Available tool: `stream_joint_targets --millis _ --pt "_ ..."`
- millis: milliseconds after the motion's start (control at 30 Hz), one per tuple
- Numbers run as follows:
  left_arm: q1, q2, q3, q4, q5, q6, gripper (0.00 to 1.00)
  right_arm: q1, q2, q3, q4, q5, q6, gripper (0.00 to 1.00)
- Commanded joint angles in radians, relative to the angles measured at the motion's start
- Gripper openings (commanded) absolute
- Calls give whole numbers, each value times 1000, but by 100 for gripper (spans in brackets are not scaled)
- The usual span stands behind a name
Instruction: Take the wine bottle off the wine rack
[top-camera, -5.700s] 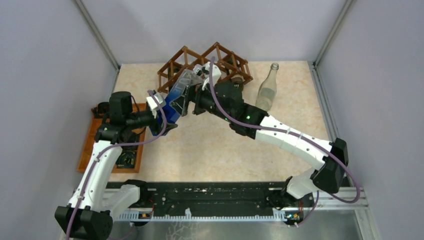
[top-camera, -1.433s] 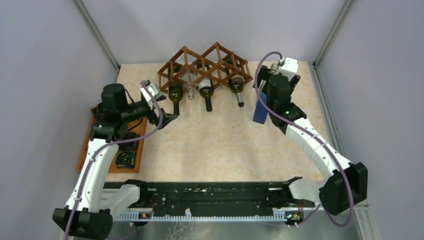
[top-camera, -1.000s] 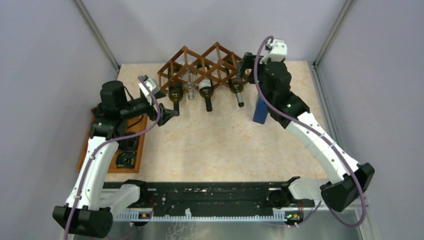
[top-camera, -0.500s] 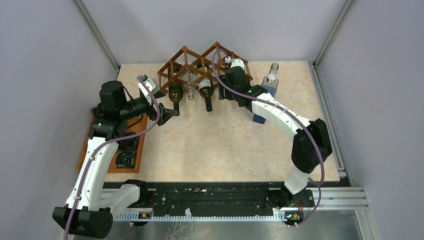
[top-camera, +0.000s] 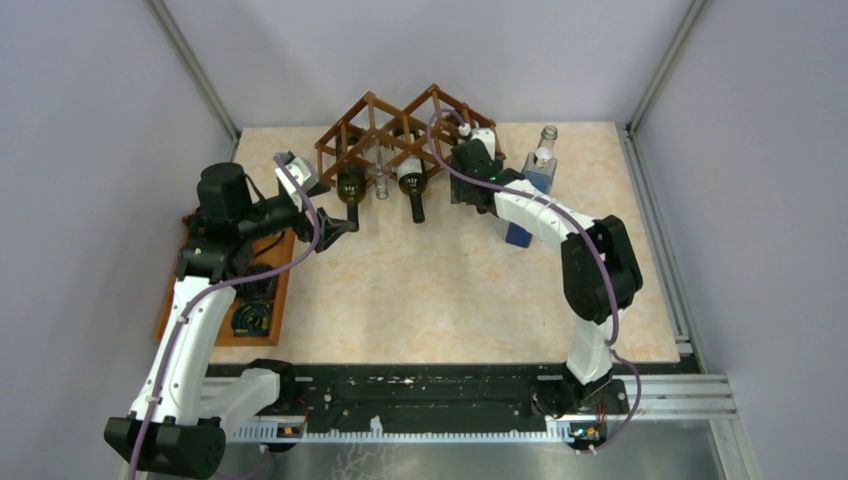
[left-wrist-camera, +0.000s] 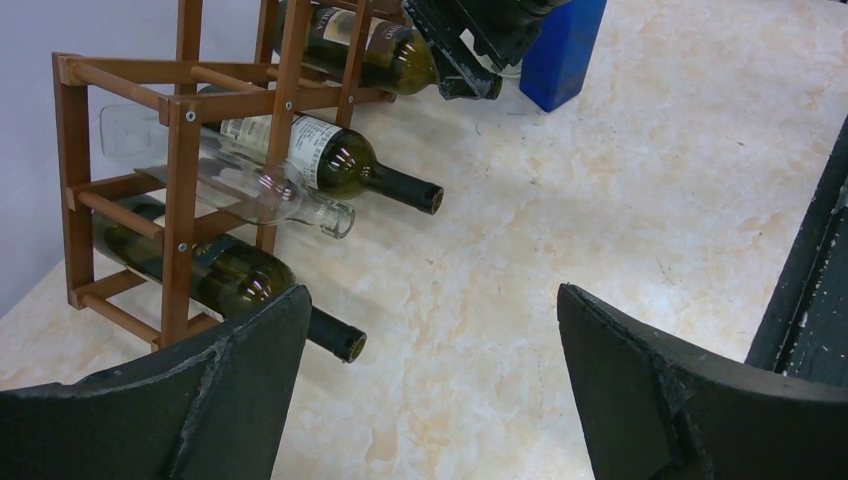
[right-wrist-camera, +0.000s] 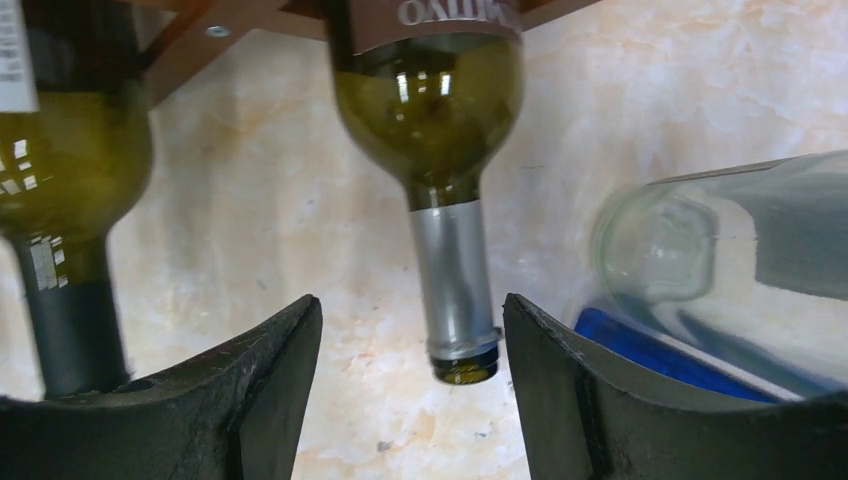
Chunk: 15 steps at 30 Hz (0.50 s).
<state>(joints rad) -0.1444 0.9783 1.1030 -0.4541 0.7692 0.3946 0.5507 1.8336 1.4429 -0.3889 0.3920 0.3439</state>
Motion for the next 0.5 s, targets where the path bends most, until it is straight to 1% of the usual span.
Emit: stream_joint_targets --millis 0,300,467 --pt "-4 -14 8 -3 8 9 99 -25 24 69 43 39 7 66" --pt "-4 -18 9 -5 5 10 99 -37 91 79 56 49 9 65" --pt "-4 -20 8 -5 7 11 99 -41 121 80 68 44 6 62"
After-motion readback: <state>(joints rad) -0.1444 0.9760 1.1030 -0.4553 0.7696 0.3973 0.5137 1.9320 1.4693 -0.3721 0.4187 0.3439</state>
